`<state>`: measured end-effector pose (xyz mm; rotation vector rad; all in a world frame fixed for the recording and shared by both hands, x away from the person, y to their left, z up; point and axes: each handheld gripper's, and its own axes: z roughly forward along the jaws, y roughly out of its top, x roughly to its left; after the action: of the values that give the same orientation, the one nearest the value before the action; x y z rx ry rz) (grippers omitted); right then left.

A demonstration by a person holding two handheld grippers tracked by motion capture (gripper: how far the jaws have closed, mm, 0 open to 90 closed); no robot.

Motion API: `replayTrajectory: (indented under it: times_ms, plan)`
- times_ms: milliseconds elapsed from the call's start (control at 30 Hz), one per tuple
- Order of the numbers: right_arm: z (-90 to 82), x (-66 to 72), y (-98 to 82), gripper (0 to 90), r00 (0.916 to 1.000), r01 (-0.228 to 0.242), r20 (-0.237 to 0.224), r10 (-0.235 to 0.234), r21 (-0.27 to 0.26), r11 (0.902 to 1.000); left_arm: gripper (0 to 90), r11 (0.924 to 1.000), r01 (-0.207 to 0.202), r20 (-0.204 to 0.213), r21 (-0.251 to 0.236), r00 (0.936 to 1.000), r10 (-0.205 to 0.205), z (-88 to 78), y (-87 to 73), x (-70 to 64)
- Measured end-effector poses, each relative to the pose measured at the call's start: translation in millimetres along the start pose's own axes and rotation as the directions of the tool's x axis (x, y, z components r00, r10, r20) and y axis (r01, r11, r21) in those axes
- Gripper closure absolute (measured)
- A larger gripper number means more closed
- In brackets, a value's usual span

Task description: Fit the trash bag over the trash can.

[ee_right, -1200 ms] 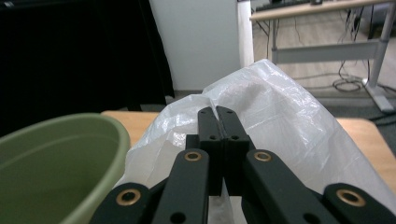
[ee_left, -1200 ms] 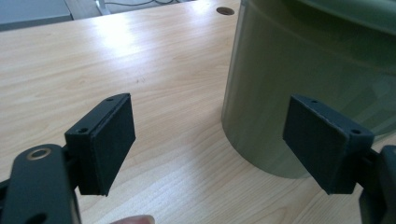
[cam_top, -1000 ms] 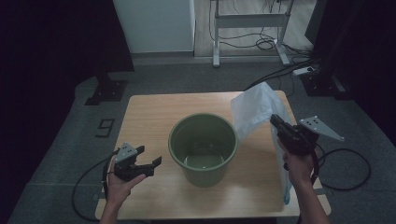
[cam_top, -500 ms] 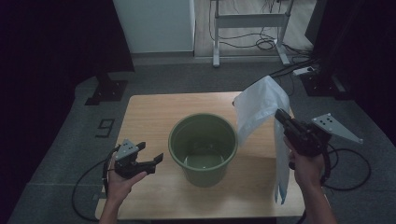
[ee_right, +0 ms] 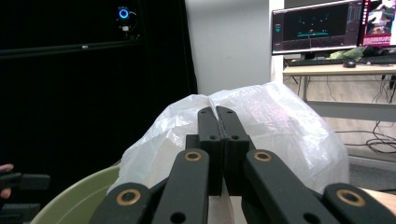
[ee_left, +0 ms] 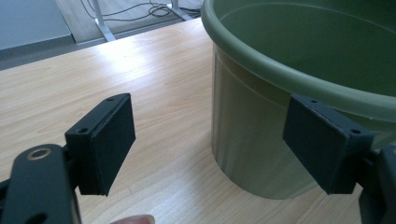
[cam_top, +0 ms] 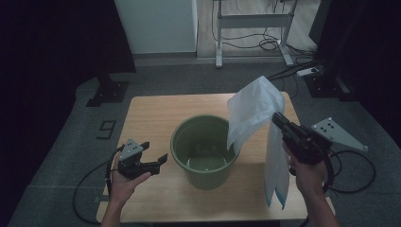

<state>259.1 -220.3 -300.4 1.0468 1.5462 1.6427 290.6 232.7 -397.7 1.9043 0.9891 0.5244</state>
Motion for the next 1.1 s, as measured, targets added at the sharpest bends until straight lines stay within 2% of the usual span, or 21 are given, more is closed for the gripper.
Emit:
replayTrajectory:
  times_ms: [367,467,500,533,767,867,1100]
  plan:
    - [4.2,10.7,-11.2,88.8,0.999,-0.003,-0.044,0.004,0.023,0.9997,16.9,0.9998,-0.009,0.008,-0.018,0.9999,0.01,-5.2,13.1,-4.4]
    - [3.4,15.6,-10.1,88.8,0.9954,-0.027,-0.091,0.029,0.023,0.9994,16.9,0.9997,-0.015,0.01,-0.019,0.9998,0.015,-5.2,16.3,-6.6]
    - [3.4,15.6,-10.1,88.8,0.9954,-0.027,-0.091,0.029,0.023,0.9994,16.9,0.9997,-0.018,0.01,-0.019,0.9998,0.018,-5.0,17.2,-7.3]
    - [2.5,19.1,-9.0,88.8,0.9956,-0.013,-0.093,0.015,0.02,0.9997,16.9,0.9996,-0.021,0.01,-0.019,0.9997,0.021,-4.5,18.4,-8.1]
    - [3.5,25.8,-14.0,88.8,0.9943,0.002,-0.107,0.001,0.026,0.9997,16.9,0.9997,-0.022,0.01,-0.014,0.9997,0.022,-1.8,19.5,-9.9]
    - [6.2,32.4,-23.1,88.8,0.9891,-0.015,-0.146,0.023,0.054,0.9984,16.9,0.9995,-0.028,0.012,-0.012,0.9995,0.029,-1.4,19.7,-11.2]
    - [-2.5,41.9,-25.3,88.8,0.9848,0.003,-0.173,0.004,0.041,0.9992,16.9,0.9994,-0.032,0.01,-0.01,0.9994,0.032,-1.7,20.9,-12.0]
